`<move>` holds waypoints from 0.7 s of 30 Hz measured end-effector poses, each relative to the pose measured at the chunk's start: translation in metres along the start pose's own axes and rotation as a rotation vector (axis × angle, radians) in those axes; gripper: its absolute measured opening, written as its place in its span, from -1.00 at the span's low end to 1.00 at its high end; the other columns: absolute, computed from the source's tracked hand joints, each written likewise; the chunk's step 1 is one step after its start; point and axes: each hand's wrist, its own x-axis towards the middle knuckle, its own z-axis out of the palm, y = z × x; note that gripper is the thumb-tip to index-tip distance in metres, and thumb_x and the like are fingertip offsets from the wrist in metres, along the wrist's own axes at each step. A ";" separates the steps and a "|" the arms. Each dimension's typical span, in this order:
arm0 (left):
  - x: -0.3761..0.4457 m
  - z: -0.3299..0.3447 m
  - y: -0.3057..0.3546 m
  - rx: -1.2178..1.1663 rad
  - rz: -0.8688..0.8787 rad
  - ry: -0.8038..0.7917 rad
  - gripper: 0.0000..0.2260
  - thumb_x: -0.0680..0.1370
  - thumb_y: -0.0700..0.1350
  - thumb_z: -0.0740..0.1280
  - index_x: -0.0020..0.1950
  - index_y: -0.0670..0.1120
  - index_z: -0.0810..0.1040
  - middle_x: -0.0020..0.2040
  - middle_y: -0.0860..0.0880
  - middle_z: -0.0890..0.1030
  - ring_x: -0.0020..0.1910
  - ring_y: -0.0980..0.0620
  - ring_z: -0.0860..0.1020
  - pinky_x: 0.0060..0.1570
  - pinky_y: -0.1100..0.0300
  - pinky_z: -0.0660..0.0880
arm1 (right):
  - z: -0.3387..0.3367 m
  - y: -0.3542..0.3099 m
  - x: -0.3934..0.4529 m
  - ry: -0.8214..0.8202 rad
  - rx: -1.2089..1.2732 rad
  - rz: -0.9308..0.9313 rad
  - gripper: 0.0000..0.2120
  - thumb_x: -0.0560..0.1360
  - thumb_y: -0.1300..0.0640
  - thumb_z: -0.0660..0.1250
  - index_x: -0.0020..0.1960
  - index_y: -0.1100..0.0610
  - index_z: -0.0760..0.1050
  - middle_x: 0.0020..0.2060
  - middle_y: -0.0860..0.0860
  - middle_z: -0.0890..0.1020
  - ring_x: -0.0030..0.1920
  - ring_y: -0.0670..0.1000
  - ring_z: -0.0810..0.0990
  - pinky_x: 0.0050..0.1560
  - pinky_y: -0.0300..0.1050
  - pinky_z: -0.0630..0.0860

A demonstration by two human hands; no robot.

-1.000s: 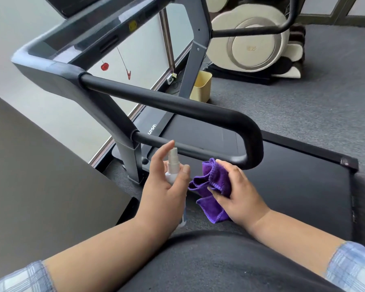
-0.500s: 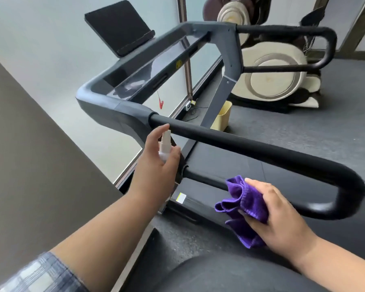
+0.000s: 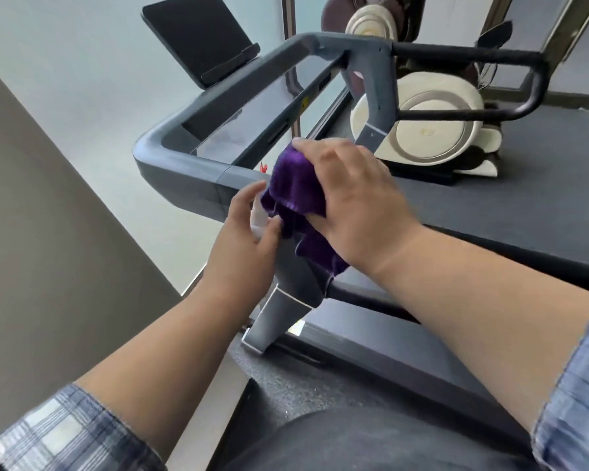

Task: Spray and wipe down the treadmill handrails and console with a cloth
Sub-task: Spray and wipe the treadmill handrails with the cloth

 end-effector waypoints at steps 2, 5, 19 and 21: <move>0.000 -0.005 -0.008 -0.031 0.008 0.027 -0.63 0.60 0.01 0.30 0.18 0.48 0.28 -0.34 0.05 0.58 -0.35 0.14 0.57 -0.22 0.17 0.50 | 0.018 -0.001 0.021 -0.199 -0.191 0.015 -0.23 0.50 -0.08 0.38 0.59 0.01 0.10 0.43 0.08 0.32 0.34 0.18 0.35 0.33 0.13 0.28; -0.003 -0.013 -0.015 -0.055 0.037 0.063 -0.64 0.63 -0.05 0.28 0.29 0.35 0.28 -0.37 -0.25 0.49 -0.38 0.05 0.51 -0.28 0.50 0.41 | 0.042 0.005 0.029 -0.518 -0.472 0.104 -0.07 0.48 -0.32 0.34 0.61 0.04 -0.06 0.40 0.12 0.37 0.32 0.20 0.41 0.26 0.13 0.34; -0.018 0.016 0.009 0.026 0.109 -0.028 -0.64 0.63 -0.02 0.28 0.29 0.34 0.25 -0.26 -0.07 0.54 -0.30 0.52 0.43 -0.25 0.52 0.36 | 0.033 0.028 0.005 -0.395 -0.436 0.150 -0.38 0.59 -0.09 0.27 0.56 0.05 0.14 0.24 0.10 0.53 0.19 0.21 0.54 0.11 0.09 0.42; -0.024 0.024 0.015 0.013 0.106 -0.031 -0.65 0.62 0.00 0.28 0.31 0.34 0.28 -0.29 -0.01 0.51 -0.29 0.22 0.53 -0.27 0.35 0.43 | 0.021 0.040 -0.006 -0.391 -0.426 0.160 -0.39 0.59 -0.12 0.26 0.55 0.04 0.16 0.22 0.09 0.54 0.17 0.22 0.55 0.08 0.09 0.42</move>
